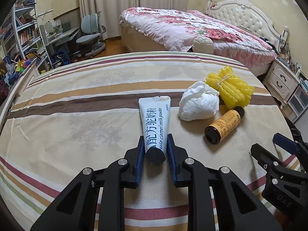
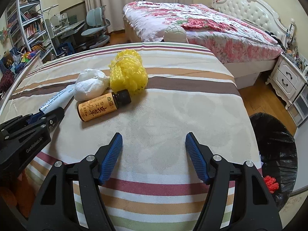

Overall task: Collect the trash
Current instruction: 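Grasp the amber bottle with the right tool while the left tool holds the white tube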

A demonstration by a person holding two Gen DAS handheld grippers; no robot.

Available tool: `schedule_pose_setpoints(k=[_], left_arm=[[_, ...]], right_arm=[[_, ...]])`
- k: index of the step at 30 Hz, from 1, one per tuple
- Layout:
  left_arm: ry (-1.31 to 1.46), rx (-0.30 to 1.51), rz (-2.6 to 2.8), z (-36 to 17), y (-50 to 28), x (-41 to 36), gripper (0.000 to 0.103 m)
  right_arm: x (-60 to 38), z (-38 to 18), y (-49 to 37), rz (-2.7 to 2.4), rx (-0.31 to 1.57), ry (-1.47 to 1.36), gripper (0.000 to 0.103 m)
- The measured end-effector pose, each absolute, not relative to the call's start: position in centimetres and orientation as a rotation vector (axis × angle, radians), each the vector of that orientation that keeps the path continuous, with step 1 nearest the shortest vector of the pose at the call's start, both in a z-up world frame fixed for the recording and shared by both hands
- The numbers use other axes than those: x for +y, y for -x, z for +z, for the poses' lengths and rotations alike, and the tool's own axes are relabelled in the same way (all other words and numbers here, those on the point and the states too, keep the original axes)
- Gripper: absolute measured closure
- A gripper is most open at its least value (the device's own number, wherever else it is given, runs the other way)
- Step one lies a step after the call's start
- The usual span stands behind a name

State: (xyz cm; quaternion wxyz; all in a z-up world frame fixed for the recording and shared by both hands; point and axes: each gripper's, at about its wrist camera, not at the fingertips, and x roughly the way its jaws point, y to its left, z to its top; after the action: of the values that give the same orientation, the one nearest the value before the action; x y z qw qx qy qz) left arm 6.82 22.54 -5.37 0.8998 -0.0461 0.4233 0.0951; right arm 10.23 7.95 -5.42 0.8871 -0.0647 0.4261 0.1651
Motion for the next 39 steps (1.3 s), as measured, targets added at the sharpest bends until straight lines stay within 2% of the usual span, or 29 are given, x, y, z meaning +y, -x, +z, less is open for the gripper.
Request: schedule_pose_setpoints(k=[10, 14, 17, 39], left_arm=[[0.123, 0.876, 0.229, -5.4, -5.8, 25.1, 0.080], [0.141, 0.874, 0.227, -5.4, -5.6, 25.6, 0.080], [0.138, 0.871, 0.223, -5.4, -5.6, 25.6, 0.080], [0.161, 0.863, 0.206, -5.4, -5.5, 26.0, 0.080]], right_arm=[[12.6, -4.3, -10.1, 0.411, 0.867, 0.130, 0.035], [13.9, -4.4, -10.8, 0.386, 0.866, 0.115, 0.029], [14.6, -5.2, -11.5, 0.336, 0.882, 0.150, 0.029], [9.0, -4.8, -10.1, 0.294, 0.891, 0.096, 0.027]])
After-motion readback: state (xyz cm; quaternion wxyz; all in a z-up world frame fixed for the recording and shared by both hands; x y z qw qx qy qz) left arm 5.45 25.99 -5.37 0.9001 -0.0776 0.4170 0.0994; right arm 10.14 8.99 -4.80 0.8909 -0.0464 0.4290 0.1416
